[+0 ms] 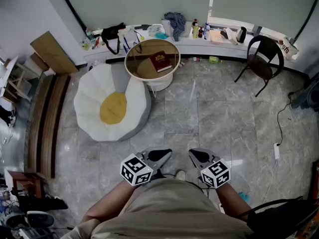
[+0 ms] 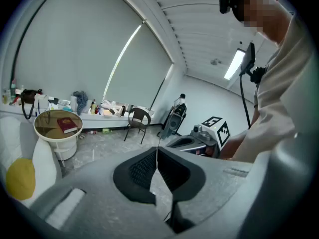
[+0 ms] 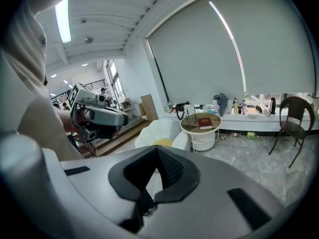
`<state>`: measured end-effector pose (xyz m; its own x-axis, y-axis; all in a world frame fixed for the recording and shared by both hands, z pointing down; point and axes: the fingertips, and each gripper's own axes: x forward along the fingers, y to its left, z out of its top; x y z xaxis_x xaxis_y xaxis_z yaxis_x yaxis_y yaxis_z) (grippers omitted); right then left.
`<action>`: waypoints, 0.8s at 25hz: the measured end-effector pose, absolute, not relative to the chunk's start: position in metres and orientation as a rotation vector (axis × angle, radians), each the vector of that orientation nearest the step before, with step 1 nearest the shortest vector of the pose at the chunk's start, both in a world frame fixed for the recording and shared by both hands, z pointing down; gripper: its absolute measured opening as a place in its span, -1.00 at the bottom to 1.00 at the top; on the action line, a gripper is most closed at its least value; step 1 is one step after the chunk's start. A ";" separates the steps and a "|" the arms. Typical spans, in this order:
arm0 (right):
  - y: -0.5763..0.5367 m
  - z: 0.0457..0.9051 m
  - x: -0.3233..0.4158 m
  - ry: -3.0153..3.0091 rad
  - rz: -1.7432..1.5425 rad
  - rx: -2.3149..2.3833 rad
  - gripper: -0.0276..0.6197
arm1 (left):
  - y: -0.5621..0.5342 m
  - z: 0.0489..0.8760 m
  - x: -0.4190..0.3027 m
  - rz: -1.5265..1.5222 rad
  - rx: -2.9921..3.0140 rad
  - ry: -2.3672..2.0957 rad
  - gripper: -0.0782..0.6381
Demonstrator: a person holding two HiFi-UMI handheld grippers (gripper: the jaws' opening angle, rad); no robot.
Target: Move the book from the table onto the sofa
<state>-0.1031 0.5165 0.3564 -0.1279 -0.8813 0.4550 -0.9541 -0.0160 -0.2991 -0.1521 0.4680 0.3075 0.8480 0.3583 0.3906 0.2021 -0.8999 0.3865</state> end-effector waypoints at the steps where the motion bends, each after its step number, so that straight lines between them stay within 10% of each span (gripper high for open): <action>1: 0.513 0.358 -0.096 -2.104 0.833 1.979 -0.88 | 0.465 0.309 -0.147 0.659 2.680 0.412 -0.76; 20: 0.245 0.391 0.083 -1.947 0.942 2.144 -0.65 | 0.174 0.351 0.005 0.603 2.512 0.488 -0.55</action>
<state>0.0830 0.2453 0.3908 -0.0064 -0.8682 0.4961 -0.9279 -0.1798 -0.3266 0.0053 0.1743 0.3506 0.8370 0.4445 0.3193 0.2197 -0.8072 0.5479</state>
